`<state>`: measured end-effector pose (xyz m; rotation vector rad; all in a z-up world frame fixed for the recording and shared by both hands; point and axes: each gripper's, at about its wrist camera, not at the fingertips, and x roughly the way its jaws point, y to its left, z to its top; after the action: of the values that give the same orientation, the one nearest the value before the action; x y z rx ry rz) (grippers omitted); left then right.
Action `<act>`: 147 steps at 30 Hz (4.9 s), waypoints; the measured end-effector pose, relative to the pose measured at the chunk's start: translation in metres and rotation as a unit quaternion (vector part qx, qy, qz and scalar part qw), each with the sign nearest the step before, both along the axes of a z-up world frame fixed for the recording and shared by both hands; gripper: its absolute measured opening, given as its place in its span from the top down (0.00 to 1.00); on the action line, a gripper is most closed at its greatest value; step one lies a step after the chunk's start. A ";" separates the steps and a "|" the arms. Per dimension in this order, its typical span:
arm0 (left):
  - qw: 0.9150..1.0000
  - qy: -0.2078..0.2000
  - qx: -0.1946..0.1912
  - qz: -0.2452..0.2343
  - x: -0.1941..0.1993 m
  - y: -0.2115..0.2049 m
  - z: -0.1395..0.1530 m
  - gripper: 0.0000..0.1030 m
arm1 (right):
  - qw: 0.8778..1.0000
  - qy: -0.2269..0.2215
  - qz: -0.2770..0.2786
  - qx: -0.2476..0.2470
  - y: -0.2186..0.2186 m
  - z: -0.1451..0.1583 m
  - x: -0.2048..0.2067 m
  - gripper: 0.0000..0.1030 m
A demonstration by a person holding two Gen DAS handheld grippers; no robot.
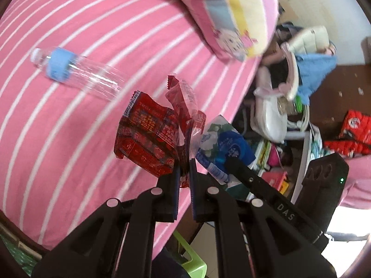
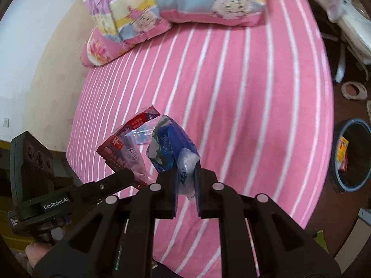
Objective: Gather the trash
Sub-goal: 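Carry the red bag and blue wrapper over the bin and release them, then swing both open tools back over the bed toward the water bottle, then grasp the clear water bottle with both tools, left at the cap end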
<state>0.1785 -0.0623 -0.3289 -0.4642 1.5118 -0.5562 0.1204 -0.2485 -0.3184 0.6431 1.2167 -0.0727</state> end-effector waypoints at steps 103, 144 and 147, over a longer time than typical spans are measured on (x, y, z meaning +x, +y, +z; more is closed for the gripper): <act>0.975 0.133 -0.001 0.181 0.020 0.116 -0.096 0.14 | 0.976 -0.006 0.210 -0.063 0.069 -0.058 0.040 0.20; 0.966 0.181 -0.009 0.187 0.142 0.144 -0.216 0.40 | 0.903 0.092 0.415 -0.063 0.180 -0.202 0.136 0.34; 0.968 0.180 -0.015 0.176 0.125 0.138 -0.200 0.41 | 0.910 0.083 0.400 -0.065 0.173 -0.184 0.114 0.34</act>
<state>0.3040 0.0755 -0.5291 -0.8739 1.7145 -0.2216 0.2348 -0.0755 -0.5023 -0.0165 1.5469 0.4855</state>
